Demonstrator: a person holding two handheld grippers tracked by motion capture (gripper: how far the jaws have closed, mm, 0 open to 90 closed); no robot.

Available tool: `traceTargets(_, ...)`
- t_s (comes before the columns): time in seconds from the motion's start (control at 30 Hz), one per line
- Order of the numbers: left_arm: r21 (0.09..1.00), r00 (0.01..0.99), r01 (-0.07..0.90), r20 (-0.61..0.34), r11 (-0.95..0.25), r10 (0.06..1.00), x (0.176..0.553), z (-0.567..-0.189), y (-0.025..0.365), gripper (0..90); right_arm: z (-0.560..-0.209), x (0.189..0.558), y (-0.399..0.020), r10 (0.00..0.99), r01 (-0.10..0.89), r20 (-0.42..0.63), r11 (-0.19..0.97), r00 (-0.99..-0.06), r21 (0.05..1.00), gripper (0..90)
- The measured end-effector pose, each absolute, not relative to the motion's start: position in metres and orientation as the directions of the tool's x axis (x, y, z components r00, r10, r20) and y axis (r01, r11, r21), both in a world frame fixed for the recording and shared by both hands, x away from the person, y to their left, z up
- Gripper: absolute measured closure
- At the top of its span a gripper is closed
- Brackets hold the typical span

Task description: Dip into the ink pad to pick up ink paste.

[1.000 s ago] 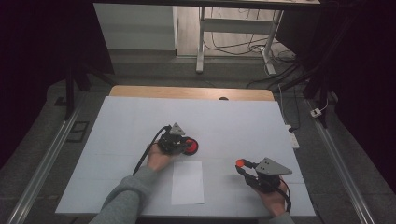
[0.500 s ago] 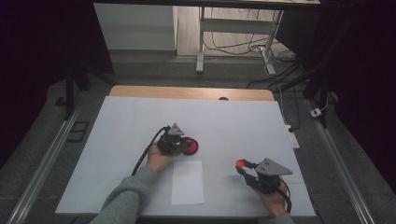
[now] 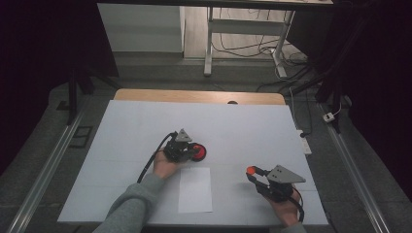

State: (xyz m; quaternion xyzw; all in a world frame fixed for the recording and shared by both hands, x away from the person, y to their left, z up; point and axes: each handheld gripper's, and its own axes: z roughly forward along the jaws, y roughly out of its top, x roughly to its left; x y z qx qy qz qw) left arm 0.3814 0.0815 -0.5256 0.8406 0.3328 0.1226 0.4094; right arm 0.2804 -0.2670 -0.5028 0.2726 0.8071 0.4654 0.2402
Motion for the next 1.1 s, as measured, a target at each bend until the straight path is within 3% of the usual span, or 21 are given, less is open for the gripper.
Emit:
traceTargets(0.53, 0.777, 0.754, 0.447, -0.06, -0.444, 0.654, 0.381, -0.525, 0.082, 72.8, -0.502, 0.28, -0.267, 0.661, 0.213, -0.131, 0.414, -0.739, 0.885, 65.2)
traceTargets(0.83, 0.855, 0.749, 0.423, -0.144, -0.299, 0.647, 0.375, -0.489, 0.096, 72.8, -0.502, 0.281, -0.268, 0.664, 0.214, -0.132, 0.412, -0.736, 0.886, 65.1)
traceTargets(1.1, 0.84, 0.742, 0.442, -0.147, -0.313, 0.654, 0.38, -0.497, 0.093, 72.7, -0.502, 0.281, -0.267, 0.661, 0.212, -0.131, 0.413, -0.739, 0.886, 65.1)
